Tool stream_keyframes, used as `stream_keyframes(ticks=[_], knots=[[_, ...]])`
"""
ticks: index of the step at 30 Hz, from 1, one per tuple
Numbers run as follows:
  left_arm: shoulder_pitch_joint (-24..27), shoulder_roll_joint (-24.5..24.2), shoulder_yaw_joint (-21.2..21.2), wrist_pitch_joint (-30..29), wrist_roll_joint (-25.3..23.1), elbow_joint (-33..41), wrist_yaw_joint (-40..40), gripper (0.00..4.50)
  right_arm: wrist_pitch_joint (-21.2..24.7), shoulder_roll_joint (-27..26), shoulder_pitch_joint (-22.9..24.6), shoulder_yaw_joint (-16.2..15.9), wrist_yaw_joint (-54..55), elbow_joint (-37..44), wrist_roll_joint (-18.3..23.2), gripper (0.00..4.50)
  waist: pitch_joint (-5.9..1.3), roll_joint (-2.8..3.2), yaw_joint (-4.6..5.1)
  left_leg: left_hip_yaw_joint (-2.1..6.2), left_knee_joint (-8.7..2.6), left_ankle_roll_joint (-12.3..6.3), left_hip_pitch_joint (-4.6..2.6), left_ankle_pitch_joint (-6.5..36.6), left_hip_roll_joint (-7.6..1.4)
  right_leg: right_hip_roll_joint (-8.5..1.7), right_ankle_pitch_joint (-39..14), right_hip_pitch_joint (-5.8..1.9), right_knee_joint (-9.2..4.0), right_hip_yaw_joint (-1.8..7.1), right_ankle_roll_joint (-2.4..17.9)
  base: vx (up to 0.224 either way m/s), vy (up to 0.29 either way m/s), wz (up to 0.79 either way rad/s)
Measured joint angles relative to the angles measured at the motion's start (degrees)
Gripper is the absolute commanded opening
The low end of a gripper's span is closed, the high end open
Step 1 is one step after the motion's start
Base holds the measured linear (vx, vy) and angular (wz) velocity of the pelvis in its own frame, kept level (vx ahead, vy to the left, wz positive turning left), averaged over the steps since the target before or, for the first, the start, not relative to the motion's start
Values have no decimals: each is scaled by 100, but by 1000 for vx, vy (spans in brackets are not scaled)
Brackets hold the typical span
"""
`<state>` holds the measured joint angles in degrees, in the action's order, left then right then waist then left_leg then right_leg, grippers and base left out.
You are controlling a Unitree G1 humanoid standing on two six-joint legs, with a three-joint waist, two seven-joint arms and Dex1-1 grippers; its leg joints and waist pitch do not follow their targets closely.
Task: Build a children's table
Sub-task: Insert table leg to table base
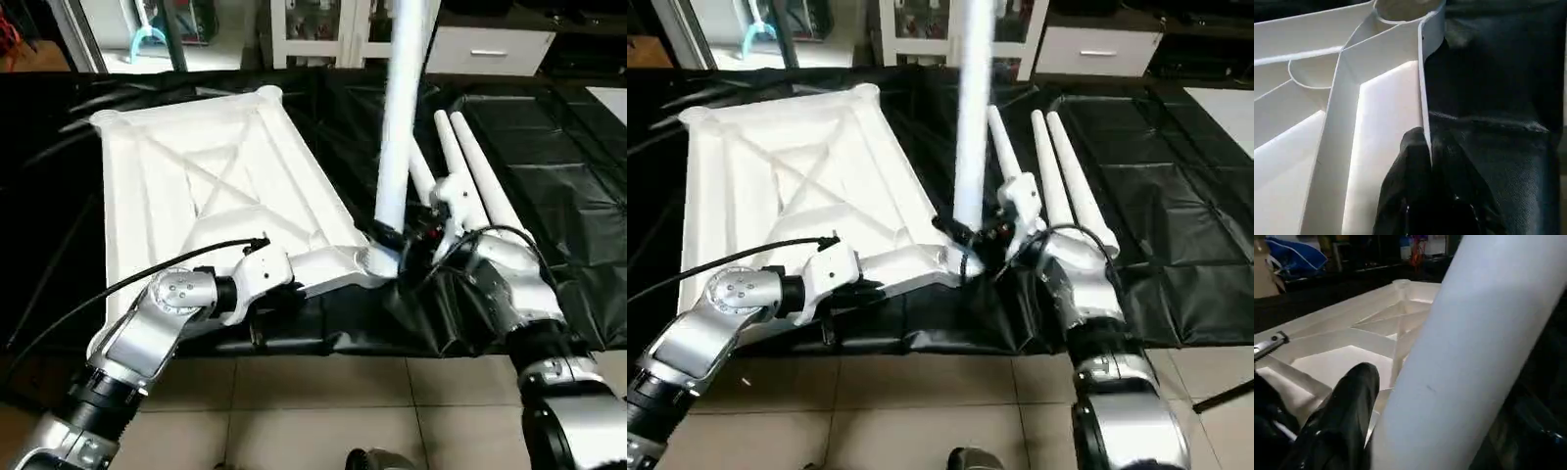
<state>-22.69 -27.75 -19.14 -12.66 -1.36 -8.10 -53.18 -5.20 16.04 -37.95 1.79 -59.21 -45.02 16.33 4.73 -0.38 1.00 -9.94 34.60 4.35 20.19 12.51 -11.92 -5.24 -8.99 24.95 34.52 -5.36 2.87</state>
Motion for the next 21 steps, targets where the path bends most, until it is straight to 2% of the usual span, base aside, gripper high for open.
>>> stream_keyframes(ticks=[6, 9, 14, 21], knots=[[10, 4, -6, 56, 4, -2, -45, 0, 18, -82, 13, 180, 68, 9, 160, 270, 0, 0, -4, -2, -1, 15, 3, -8, 1, -1, 0, 0, 4, 11, -1, 0, 0, 0], [11, 5, -8, 79, 3, -7, -46, 0, 19, -122, 22, 235, 152, 68, 206, 230, 0, 1, -6, -2, 0, 14, 4, -8, 1, -1, 0, 0, 4, 11, 0, 0, 0, 0], [11, 23, -6, 167, -7, -70, -18, 0, 19, -191, 62, 321, 293, 187, 340, 196, -1, 2, -19, -2, 8, 14, 2, -9, 1, -3, 0, 0, 19, 11, -1, 0, 0, 0], [-100, 98, -9, 431, -91, -396, 37, 0, 12, -356, 70, 603, 616, 183, 443, 186, -11, 19, -54, -1, 19, 39, 2, -22, 1, -4, 0, -5, 49, 15, -2, 0, 0, 0]])
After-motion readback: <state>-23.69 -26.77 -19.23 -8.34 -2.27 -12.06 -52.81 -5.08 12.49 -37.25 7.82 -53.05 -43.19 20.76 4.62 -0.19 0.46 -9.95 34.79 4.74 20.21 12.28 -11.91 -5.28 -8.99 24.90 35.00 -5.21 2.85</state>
